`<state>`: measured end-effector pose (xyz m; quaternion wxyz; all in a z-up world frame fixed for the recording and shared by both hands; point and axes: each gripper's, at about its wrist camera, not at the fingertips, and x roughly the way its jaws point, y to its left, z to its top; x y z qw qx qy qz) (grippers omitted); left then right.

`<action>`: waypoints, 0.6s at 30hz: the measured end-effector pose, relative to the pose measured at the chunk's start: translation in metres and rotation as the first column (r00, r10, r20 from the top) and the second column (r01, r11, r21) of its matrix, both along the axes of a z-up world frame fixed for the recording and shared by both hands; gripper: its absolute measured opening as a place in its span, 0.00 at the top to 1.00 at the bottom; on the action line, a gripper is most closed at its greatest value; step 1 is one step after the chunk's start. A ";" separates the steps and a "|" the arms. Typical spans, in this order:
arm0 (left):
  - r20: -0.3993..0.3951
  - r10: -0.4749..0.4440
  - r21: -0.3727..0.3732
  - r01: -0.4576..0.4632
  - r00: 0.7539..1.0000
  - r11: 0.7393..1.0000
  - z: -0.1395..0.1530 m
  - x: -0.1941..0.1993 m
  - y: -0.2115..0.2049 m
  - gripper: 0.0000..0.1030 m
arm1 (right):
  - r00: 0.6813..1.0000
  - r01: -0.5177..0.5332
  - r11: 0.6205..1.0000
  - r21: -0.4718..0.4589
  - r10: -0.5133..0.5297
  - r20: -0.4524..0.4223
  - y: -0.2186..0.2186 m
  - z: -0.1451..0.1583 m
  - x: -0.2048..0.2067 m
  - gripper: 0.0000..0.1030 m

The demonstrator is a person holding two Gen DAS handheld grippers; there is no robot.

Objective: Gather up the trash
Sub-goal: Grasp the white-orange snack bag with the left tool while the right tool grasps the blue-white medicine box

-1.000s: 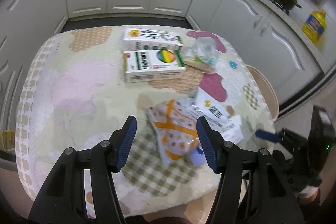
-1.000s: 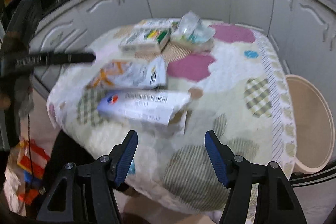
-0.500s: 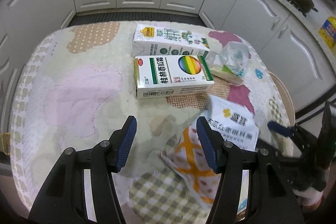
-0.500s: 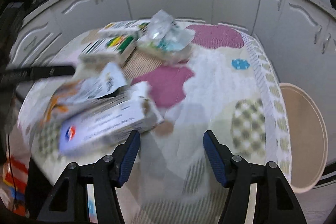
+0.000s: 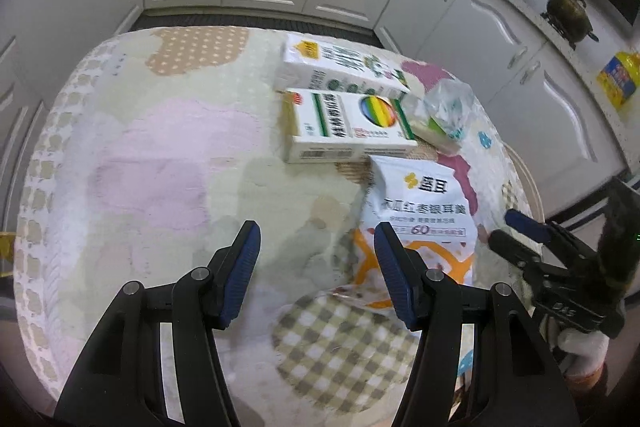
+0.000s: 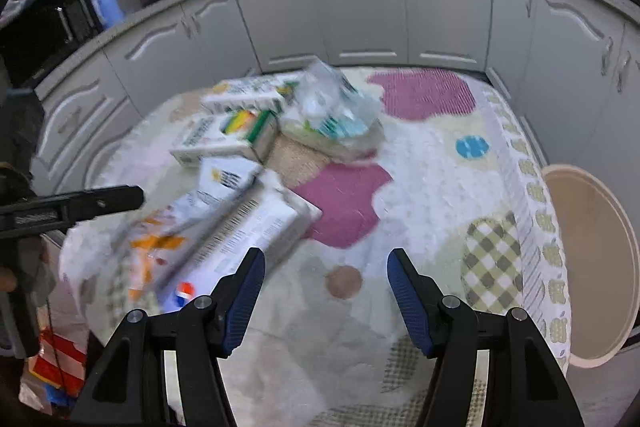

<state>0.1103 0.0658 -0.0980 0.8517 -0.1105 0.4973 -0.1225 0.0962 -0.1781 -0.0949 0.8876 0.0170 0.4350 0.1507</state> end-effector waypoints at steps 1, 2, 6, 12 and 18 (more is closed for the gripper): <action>0.006 0.013 -0.005 -0.013 1.000 1.000 0.002 -0.002 0.007 0.44 | 1.000 -0.018 1.000 -0.007 0.018 0.012 0.004 0.005 0.000 0.40; 0.012 0.022 -0.006 -0.022 1.000 1.000 0.005 -0.004 0.012 0.44 | 0.999 -0.039 0.999 -0.026 0.040 0.022 0.011 0.010 0.000 0.41; 0.035 0.052 0.005 -0.053 0.998 0.999 0.015 -0.014 0.030 0.44 | 0.992 -0.121 0.988 -0.099 0.125 0.035 0.045 0.016 0.009 0.52; 0.042 0.083 0.016 -0.084 0.996 0.996 0.019 -0.024 0.053 0.44 | 0.980 -0.201 0.970 -0.139 0.199 -0.024 0.095 -0.005 0.032 0.54; 0.019 0.086 -0.044 -0.086 0.996 0.995 0.014 -0.024 0.061 0.44 | 0.970 -0.239 0.959 -0.153 0.243 0.006 0.111 0.002 0.016 0.51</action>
